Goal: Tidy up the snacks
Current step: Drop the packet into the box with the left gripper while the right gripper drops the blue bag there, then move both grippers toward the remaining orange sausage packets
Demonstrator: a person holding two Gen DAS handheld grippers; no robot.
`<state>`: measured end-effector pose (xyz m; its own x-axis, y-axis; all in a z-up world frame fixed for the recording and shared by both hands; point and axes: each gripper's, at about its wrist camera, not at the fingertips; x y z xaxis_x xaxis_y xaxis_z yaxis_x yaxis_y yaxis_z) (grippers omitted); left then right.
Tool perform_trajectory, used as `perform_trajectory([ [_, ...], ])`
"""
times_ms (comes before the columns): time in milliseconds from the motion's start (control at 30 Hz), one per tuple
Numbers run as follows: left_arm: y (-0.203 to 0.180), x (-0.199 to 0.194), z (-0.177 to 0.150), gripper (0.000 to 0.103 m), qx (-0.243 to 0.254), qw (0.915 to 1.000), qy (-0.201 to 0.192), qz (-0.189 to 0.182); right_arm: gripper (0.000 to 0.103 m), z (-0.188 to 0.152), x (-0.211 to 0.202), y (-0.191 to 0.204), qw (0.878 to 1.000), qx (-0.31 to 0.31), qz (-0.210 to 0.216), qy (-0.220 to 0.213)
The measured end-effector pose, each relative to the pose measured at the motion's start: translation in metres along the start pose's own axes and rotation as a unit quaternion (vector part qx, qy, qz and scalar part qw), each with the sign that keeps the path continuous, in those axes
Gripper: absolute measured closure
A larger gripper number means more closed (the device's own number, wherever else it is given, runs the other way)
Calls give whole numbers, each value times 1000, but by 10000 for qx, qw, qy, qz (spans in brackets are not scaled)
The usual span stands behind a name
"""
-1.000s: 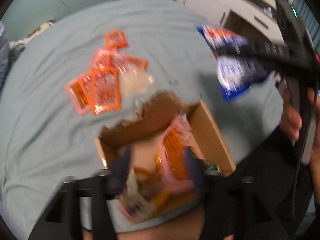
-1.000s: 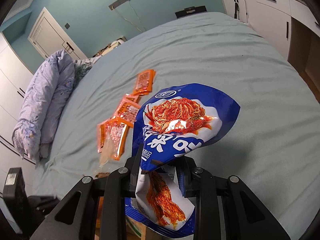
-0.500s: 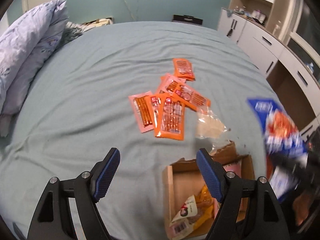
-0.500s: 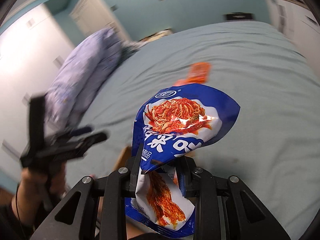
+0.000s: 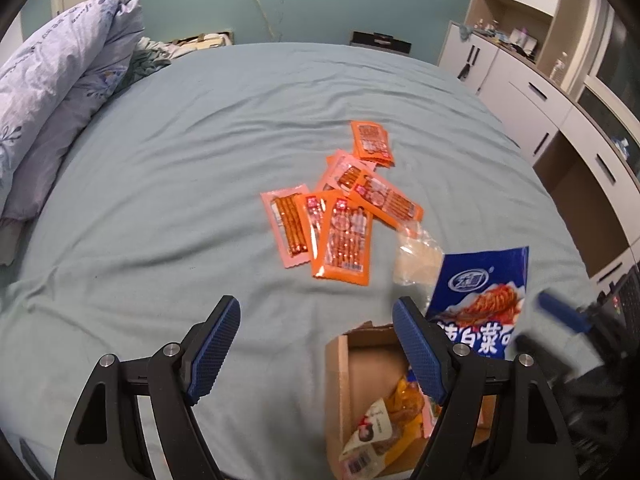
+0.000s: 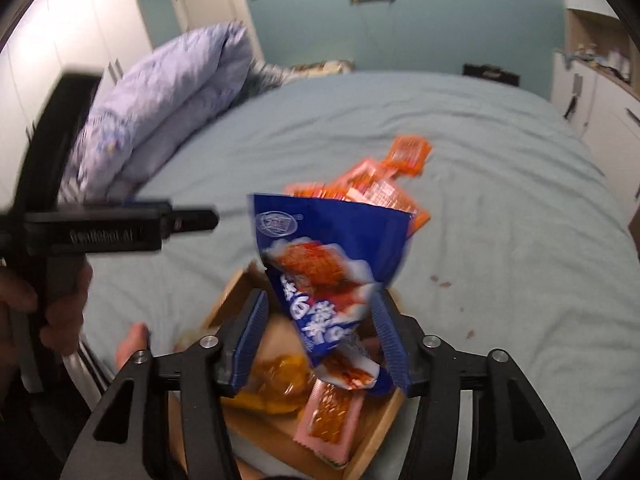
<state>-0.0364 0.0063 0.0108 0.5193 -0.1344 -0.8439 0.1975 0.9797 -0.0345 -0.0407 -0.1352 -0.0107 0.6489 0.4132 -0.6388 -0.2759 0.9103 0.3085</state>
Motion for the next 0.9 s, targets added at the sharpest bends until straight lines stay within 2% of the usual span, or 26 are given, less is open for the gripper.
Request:
perform_trajectory([
  [67,3,1,0,24,-80,10000,26,-2,41,-4,-16,-4,9989,62,-239,-407],
  [167,10,2,2,24,-223,9997,50,8,39,-5,-29,-4,9926,-85,-900,-812],
  [233,12,4,3,24,-258,9996,89,64,39,-4,-37,-1,9762,-216,-1825,-1150],
  [300,14,6,4,24,-246,9995,130,146,39,-7,-46,-2,9541,87,-2611,-1467],
  [367,15,8,5,24,-221,9994,163,198,39,-8,-46,-8,9439,445,-2968,-1379],
  [433,15,10,8,24,-176,9994,179,240,39,-4,-33,-15,9479,640,-2992,-891],
  [500,15,12,12,24,-92,9993,169,326,39,-1,-12,-21,9586,768,-2737,-182],
  [600,14,17,20,24,75,9985,177,511,39,2,9,-22,9615,794,-2603,385],
  [800,20,34,37,24,252,9956,230,869,39,15,13,-32,9683,921,-2261,524],
  [833,22,40,41,23,266,9954,251,882,39,18,13,-49,9689,893,-2243,542],
  [900,24,48,45,23,260,9956,315,842,39,24,19,-55,9701,824,-2210,567],
])
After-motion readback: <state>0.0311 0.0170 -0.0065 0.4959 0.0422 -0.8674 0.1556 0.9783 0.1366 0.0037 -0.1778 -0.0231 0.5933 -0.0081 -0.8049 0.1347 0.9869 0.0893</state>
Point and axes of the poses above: each gripper's, at about its wrist camera, not at the fingertips, and x roughly the way its jaws point, y to its left, z to its top, and after that the axes turned 6 degrees about x, right-handed
